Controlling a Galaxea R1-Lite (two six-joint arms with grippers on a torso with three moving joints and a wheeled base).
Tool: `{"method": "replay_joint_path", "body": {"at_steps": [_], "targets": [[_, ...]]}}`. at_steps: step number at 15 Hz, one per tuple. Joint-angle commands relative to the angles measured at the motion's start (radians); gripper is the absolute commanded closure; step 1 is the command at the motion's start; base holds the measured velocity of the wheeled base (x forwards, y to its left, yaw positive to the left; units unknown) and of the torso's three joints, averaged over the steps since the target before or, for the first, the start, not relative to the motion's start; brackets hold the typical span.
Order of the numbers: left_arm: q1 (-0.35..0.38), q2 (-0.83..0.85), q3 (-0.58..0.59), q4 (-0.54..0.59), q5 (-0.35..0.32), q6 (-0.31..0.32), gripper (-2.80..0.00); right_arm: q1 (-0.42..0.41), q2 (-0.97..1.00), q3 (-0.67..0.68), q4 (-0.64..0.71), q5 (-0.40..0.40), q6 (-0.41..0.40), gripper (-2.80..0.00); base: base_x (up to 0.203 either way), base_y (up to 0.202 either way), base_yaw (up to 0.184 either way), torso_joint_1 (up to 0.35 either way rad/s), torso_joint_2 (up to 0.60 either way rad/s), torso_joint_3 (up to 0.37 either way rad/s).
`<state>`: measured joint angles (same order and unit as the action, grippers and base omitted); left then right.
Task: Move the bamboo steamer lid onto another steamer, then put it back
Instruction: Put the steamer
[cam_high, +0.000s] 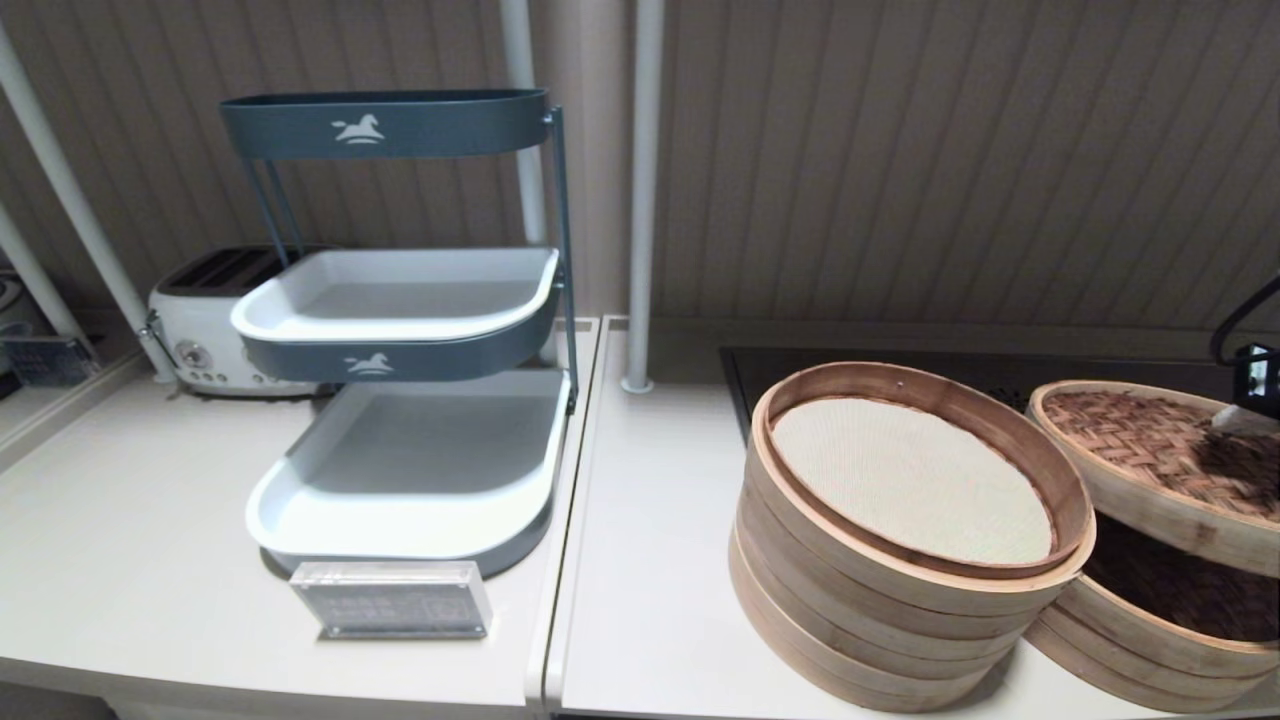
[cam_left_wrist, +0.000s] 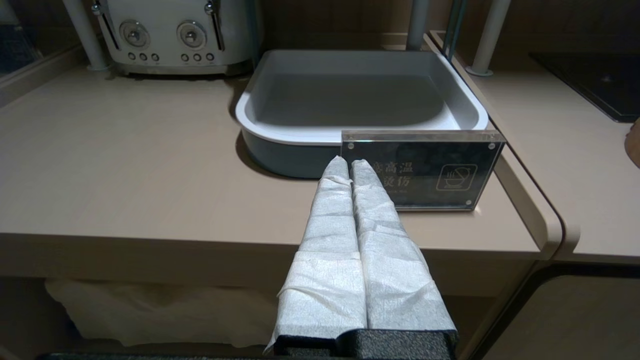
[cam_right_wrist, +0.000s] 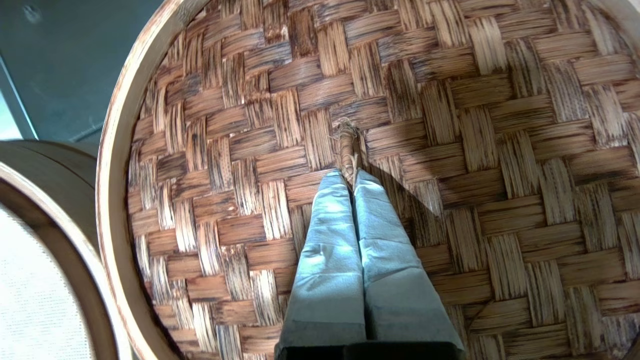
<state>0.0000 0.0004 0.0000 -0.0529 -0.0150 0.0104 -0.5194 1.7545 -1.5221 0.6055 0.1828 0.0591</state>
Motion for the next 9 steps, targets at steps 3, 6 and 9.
{"method": "replay_joint_path", "body": {"at_steps": [3,6,9], "targets": [[0.0,0.0,0.028,-0.001,0.0,0.0,0.0,0.002,-0.035,-0.022,0.003,0.001,0.023,0.0,0.0,0.0,0.0,0.0,0.0,0.0],[0.0,0.0,0.028,-0.001,0.0,0.0,0.0,0.007,-0.059,-0.029,0.003,0.012,0.041,0.0,0.0,0.0,0.0,0.0,0.0,0.0],[0.0,0.0,0.028,-0.001,0.0,0.0,0.0,0.012,-0.074,-0.052,0.003,0.035,0.069,0.0,0.0,0.0,0.0,0.0,0.0,0.0]]}}
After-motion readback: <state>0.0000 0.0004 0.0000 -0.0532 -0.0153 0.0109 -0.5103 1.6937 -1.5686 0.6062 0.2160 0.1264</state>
